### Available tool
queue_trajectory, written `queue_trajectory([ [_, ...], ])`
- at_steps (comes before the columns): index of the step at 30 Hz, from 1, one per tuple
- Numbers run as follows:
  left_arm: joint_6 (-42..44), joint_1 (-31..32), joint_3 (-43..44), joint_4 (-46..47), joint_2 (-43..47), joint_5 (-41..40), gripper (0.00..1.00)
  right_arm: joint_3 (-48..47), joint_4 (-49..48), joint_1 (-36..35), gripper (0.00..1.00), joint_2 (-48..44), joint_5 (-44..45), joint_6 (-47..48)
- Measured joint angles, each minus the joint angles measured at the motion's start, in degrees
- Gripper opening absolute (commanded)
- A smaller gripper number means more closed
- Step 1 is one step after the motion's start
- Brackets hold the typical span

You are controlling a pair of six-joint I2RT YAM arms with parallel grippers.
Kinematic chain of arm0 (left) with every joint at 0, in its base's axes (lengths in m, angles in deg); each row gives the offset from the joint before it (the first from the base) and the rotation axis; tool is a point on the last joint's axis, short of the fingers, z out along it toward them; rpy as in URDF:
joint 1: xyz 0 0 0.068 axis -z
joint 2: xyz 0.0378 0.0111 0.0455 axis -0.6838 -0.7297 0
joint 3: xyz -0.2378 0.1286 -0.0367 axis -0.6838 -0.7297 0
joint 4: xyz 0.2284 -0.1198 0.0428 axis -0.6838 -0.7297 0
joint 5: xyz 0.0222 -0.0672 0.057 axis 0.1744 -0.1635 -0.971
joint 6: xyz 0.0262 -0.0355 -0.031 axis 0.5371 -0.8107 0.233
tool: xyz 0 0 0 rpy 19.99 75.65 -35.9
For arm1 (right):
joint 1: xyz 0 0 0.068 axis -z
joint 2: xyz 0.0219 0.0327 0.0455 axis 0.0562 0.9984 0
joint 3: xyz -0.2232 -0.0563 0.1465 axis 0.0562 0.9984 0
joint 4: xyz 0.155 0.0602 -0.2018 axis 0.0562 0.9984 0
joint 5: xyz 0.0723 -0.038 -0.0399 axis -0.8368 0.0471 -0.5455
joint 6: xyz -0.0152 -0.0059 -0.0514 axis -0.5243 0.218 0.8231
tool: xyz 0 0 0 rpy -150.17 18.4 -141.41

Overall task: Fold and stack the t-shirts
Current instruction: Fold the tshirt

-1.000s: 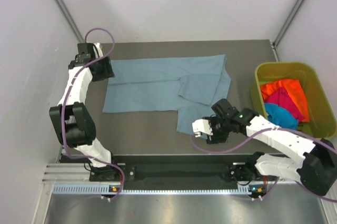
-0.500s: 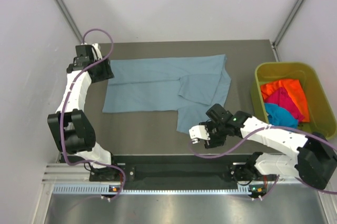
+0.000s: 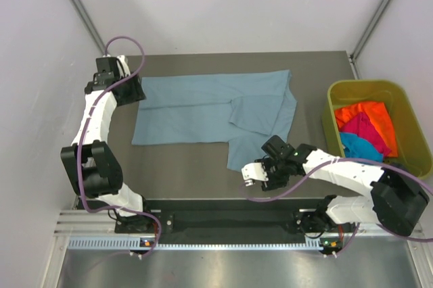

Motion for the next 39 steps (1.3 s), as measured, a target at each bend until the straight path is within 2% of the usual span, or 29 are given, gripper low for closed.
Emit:
queue_trajectory([
  [4, 0.0, -0.1, 0.5, -0.5, -0.1, 0.0, 0.62, 1.1, -1.1, 0.0, 0.54, 0.7, 0.7, 0.2],
  [10, -0.1, -0.5, 0.9, -0.6, -0.6, 0.0, 0.62, 1.2, -1.6, 0.0, 0.52, 1.0, 1.0, 0.6],
  [13, -0.4, -0.6, 0.9, -0.7, -0.6, 0.0, 0.62, 1.3, -2.1, 0.0, 0.46, 1.1, 1.2, 0.8],
  [19, -0.6, -0.8, 0.9, -1.0, -0.6, 0.0, 0.61, 1.5, -2.9, 0.0, 0.2, 1.2, 1.3, 1.4],
  [21, -0.6, -1.0, 0.9, -1.6, -0.6, 0.0, 0.62, 1.5, -2.8, 0.0, 0.15, 1.2, 1.6, 1.6],
  [22, -0.7, -1.3, 0.9, -2.2, -0.6, 0.0, 0.62, 1.5, -2.7, 0.0, 0.08, 1.2, 1.8, 1.6],
  [25, -1.2, -2.9, -0.1, -3.9, -0.3, 0.9, 0.64, 0.3, -1.1, 0.0, 0.01, 0.7, 2.7, 1.5],
  [34, -3.7, -11.1, -4.8, -9.5, -0.2, 4.8, 0.64, -11.9, 0.5, 1.2, 0.0, -2.4, 3.6, -0.5],
  [39, -5.3, -12.6, -6.7, -9.6, -0.3, 7.3, 0.64, -13.6, -0.7, 2.2, 0.0, -2.6, 3.6, -1.6],
])
